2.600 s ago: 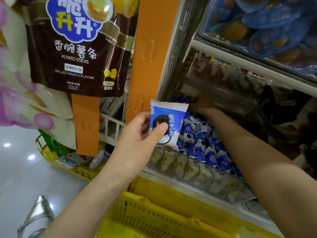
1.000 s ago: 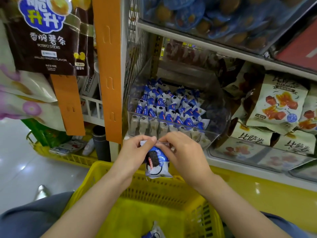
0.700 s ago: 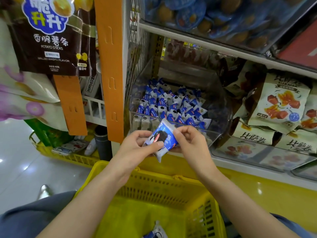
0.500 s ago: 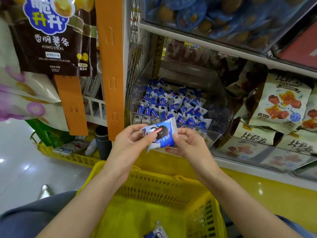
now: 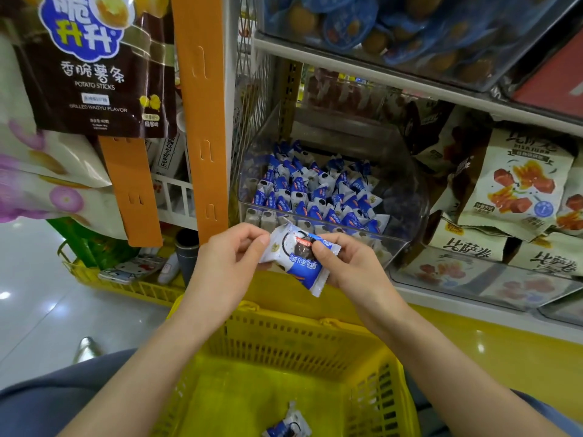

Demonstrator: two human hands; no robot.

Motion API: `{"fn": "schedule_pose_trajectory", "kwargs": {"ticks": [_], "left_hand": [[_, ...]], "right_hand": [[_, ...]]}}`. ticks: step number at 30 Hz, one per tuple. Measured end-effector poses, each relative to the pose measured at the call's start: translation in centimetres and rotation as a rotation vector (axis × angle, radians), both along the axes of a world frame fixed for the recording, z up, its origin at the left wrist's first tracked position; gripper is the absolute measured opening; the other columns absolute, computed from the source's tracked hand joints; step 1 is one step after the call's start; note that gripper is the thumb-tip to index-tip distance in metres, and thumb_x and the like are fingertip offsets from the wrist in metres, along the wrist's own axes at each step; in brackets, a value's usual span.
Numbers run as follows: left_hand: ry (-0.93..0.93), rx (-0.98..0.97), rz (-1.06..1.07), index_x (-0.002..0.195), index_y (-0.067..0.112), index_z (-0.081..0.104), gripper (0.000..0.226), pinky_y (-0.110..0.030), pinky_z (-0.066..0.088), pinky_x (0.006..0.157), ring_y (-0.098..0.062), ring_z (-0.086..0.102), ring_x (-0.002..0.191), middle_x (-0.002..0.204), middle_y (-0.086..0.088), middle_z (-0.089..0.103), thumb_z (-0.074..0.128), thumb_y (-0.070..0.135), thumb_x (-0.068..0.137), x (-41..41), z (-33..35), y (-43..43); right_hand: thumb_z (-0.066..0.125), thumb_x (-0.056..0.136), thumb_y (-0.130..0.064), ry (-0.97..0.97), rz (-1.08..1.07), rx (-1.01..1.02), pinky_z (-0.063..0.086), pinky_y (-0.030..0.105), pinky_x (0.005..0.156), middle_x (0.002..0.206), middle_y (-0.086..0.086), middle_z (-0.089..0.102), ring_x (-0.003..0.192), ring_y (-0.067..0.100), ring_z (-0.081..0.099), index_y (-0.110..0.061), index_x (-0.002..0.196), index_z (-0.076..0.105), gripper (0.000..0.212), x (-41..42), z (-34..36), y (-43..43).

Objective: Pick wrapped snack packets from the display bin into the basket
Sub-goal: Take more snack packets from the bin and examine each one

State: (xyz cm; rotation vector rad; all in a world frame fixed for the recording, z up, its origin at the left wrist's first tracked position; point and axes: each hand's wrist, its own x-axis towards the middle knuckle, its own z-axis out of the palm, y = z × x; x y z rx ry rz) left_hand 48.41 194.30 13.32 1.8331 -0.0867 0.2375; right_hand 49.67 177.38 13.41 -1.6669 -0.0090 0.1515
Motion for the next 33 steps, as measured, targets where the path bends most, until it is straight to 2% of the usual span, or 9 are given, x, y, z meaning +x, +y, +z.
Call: {"fn": "schedule_pose_trajectory", "kwargs": {"ticks": [2, 7, 10, 13, 18, 23, 25, 29, 33], "left_hand": [[-0.109, 0.185, 0.057, 0.081, 0.015, 0.060, 0.014, -0.008, 0.044, 0.059, 0.004, 0.060, 0.070, 0.071, 0.009, 0.063, 0.053, 0.014, 0.093, -0.2, -0.1, 0.0], [-0.170, 0.243, 0.101, 0.083, 0.016, 0.050, 0.013, -0.015, 0.040, 0.053, -0.001, 0.050, 0.059, 0.066, 0.008, 0.051, 0.045, 0.016, 0.096, -0.2, -0.8, 0.0], [-0.240, 0.343, -0.011, 0.084, 0.019, 0.049, 0.013, -0.011, 0.038, 0.057, 0.000, 0.048, 0.064, 0.068, 0.009, 0.048, 0.045, 0.019, 0.096, -0.4, -0.9, 0.1], [-0.262, 0.394, -0.090, 0.083, 0.023, 0.049, 0.013, -0.011, 0.036, 0.060, -0.002, 0.047, 0.068, 0.069, 0.011, 0.048, 0.047, 0.019, 0.095, -0.8, -0.9, -0.3], [-0.215, 0.250, -0.077, 0.083, 0.016, 0.056, 0.011, -0.011, 0.037, 0.059, -0.001, 0.051, 0.067, 0.069, 0.011, 0.053, 0.051, 0.017, 0.093, -0.8, -0.8, -1.1], [-0.033, 0.039, -0.082, 0.080, 0.018, 0.064, 0.011, -0.022, 0.048, 0.062, -0.006, 0.061, 0.070, 0.074, 0.005, 0.065, 0.058, 0.021, 0.089, -0.5, -0.8, -1.3], [0.014, -0.019, -0.081, 0.076, 0.019, 0.063, 0.014, -0.021, 0.046, 0.058, -0.003, 0.058, 0.066, 0.070, 0.005, 0.064, 0.057, 0.020, 0.089, -0.3, -0.9, -1.4], [0.148, -0.162, -0.113, 0.077, 0.015, 0.063, 0.017, -0.024, 0.052, 0.064, -0.004, 0.062, 0.069, 0.070, 0.003, 0.065, 0.054, 0.018, 0.091, 0.0, -1.2, -1.6], [0.172, -0.197, -0.109, 0.085, 0.016, 0.062, 0.010, -0.028, 0.053, 0.068, -0.007, 0.063, 0.075, 0.081, -0.003, 0.067, 0.055, 0.019, 0.091, 0.0, -1.5, -1.8]], "right_hand": [[0.056, 0.091, -0.016, 0.001, -0.008, 0.001, 0.056, 0.038, 0.078, 0.089, 0.005, 0.071, 0.083, 0.018, 0.068, -0.018, 0.090, 0.061, 0.006, 0.0, -0.2, 0.1], [0.061, 0.087, -0.007, -0.063, 0.151, -0.244, 0.052, 0.027, 0.080, 0.095, 0.004, 0.066, 0.085, 0.012, 0.062, -0.019, 0.088, 0.055, 0.013, -0.3, -0.4, 0.6], [0.066, 0.084, -0.021, -0.221, 0.189, -0.432, 0.046, 0.017, 0.091, 0.106, -0.012, 0.060, 0.100, 0.001, 0.058, -0.027, 0.107, 0.051, 0.029, -0.7, -0.9, 0.8], [0.064, 0.084, -0.025, -0.325, 0.140, -0.370, 0.051, 0.020, 0.081, 0.093, -0.011, 0.067, 0.086, 0.000, 0.063, -0.024, 0.102, 0.060, 0.018, -0.9, -0.6, 1.0], [0.064, 0.086, -0.021, -0.273, 0.076, -0.281, 0.055, 0.039, 0.074, 0.082, 0.005, 0.071, 0.080, 0.021, 0.067, -0.019, 0.085, 0.068, 0.005, -0.6, -0.7, 0.7], [0.061, 0.088, -0.021, -0.230, 0.078, -0.175, 0.048, 0.017, 0.059, 0.070, -0.009, 0.069, 0.069, 0.002, 0.064, -0.025, 0.077, 0.066, 0.013, -0.7, -0.5, 0.6], [0.061, 0.088, -0.024, -0.365, 0.049, -0.322, 0.050, 0.021, 0.060, 0.069, -0.010, 0.066, 0.068, 0.002, 0.062, -0.025, 0.077, 0.064, 0.011, -1.1, -0.4, 0.8], [0.061, 0.088, -0.025, -0.915, 0.030, -0.898, 0.051, 0.032, 0.060, 0.076, -0.003, 0.063, 0.070, 0.013, 0.059, -0.014, 0.082, 0.064, 0.013, -1.4, -0.2, 0.4], [0.060, 0.089, -0.026, -0.793, 0.035, -0.821, 0.050, 0.027, 0.060, 0.078, -0.004, 0.064, 0.070, 0.009, 0.059, -0.015, 0.084, 0.066, 0.014, -1.3, 0.0, 0.3]]}}
